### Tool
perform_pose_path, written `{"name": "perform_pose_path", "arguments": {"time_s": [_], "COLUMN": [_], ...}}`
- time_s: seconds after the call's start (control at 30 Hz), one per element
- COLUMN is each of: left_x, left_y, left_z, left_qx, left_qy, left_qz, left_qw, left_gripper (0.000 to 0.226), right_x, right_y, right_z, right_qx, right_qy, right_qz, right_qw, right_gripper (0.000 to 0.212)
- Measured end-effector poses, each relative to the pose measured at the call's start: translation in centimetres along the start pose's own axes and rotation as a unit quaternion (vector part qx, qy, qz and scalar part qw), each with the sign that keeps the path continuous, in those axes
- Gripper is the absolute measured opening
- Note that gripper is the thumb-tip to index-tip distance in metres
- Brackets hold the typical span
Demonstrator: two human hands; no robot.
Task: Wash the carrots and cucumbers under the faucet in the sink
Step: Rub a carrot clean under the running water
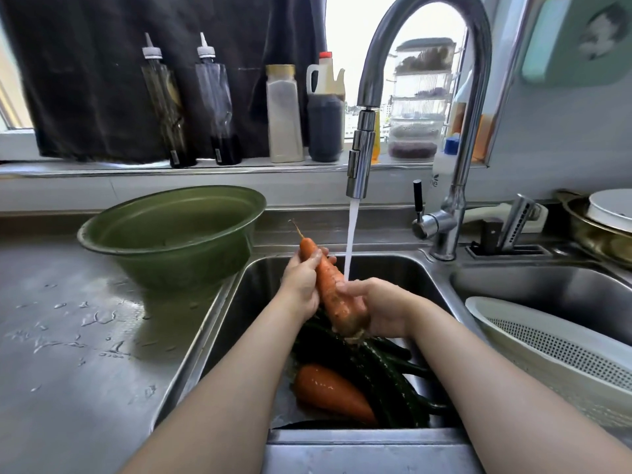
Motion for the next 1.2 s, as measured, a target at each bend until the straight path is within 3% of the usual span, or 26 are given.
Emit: {"name": "perform_pose_path", "arguments": {"time_s": [0.23,0.4,0.5,0.63,0.7,0.87,1.03,1.2], "left_x": [0.9,1.4,1.6,1.5,1.6,1.9,3.1,3.7], "left_y": [-1.0,-1.5,-1.8,-2.5,-2.8,-2.6,-3.6,-4.5], "left_z": [1.5,0.6,0.0,-0.4,-0.7,-1.7,-0.4,-1.0], "left_qx": [-0.18,-0.257,-0.241,-0.206,-0.211,-0.185,-0.209,-0.211], "left_qy": [0.006,-0.044,-0.08,-0.113,-0.133,-0.142,-0.082,-0.062], "left_qz": [0.09,0.046,0.023,0.04,0.048,0.036,0.135,0.165], "left_qw": [0.979,0.964,0.967,0.971,0.967,0.972,0.965,0.961], "left_gripper": [0.026,0.051,0.053,0.03,0.022,0.028,0.027,0.028], "right_x": [-0.8,-1.2,-1.4,-1.4,-1.3,-0.3,-0.3,1.0], "right_y": [1.9,2.1,1.5,0.7,0.4,0.0,1.8,2.0], "right_z": [0.8,-0.2,-0.1,0.5,0.4,0.6,1.8,2.3], "right_qx": [-0.025,-0.018,-0.033,-0.058,-0.057,-0.044,-0.051,-0.058], "right_qy": [0.077,0.013,0.021,0.064,0.063,0.032,0.074,0.132], "right_qz": [-0.128,-0.103,-0.082,-0.051,-0.025,-0.009,-0.094,-0.15], "right_qw": [0.989,0.994,0.996,0.995,0.996,0.998,0.991,0.978], "right_gripper": [0.06,0.066,0.067,0.055,0.059,0.079,0.064,0.05]}}
Point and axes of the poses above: each hand's wrist, its own x-axis away from the middle knuckle, its own y-axis out of the back of the hand, z = x × y, the point moved 7 cm from there along -x, towards the middle knuckle, and after that the axes turned 12 degrees about -y, right-handed, at the moved point
